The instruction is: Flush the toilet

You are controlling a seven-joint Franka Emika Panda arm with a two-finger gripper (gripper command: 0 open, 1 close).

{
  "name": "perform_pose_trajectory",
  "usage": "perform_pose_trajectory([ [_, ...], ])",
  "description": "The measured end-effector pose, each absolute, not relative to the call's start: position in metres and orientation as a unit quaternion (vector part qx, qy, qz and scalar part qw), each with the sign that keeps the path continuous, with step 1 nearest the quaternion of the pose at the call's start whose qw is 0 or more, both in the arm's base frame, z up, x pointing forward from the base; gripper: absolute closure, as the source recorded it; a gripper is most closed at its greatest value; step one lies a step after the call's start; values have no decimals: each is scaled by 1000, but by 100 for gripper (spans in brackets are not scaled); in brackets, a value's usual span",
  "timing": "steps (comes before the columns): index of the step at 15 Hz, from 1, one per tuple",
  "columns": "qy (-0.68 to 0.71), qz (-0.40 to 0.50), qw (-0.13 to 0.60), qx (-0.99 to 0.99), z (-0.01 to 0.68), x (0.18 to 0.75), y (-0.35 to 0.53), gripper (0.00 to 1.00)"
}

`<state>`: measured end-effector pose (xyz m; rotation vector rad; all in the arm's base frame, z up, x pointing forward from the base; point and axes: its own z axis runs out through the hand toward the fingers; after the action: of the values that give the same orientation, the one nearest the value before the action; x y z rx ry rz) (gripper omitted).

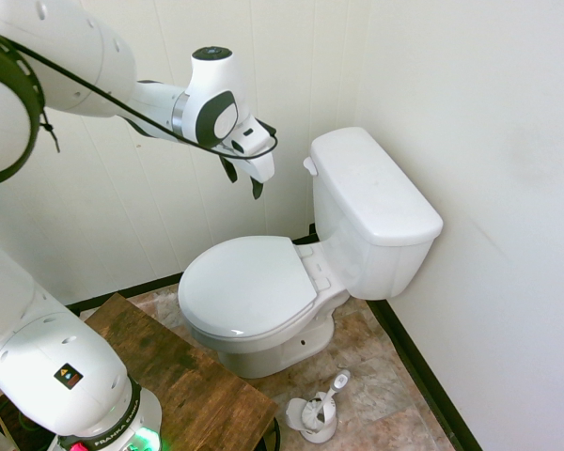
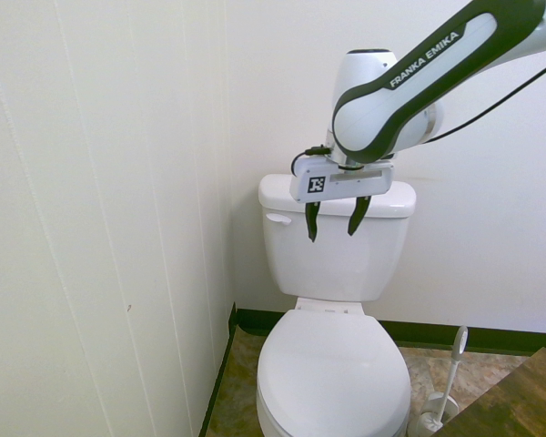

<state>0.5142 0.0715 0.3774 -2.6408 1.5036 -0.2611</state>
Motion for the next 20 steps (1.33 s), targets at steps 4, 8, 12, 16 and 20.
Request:
perform_pose_trajectory([
  [4, 524, -118, 56, -841, 367, 572, 75, 100],
  [8, 559, -139, 65, -815, 351, 622, 74, 100],
  [12, 591, -165, 64, -787, 342, 656, 73, 100],
  [16, 617, -185, 67, -762, 331, 675, 72, 100],
  [20, 629, -200, 67, -748, 324, 692, 64, 100],
])
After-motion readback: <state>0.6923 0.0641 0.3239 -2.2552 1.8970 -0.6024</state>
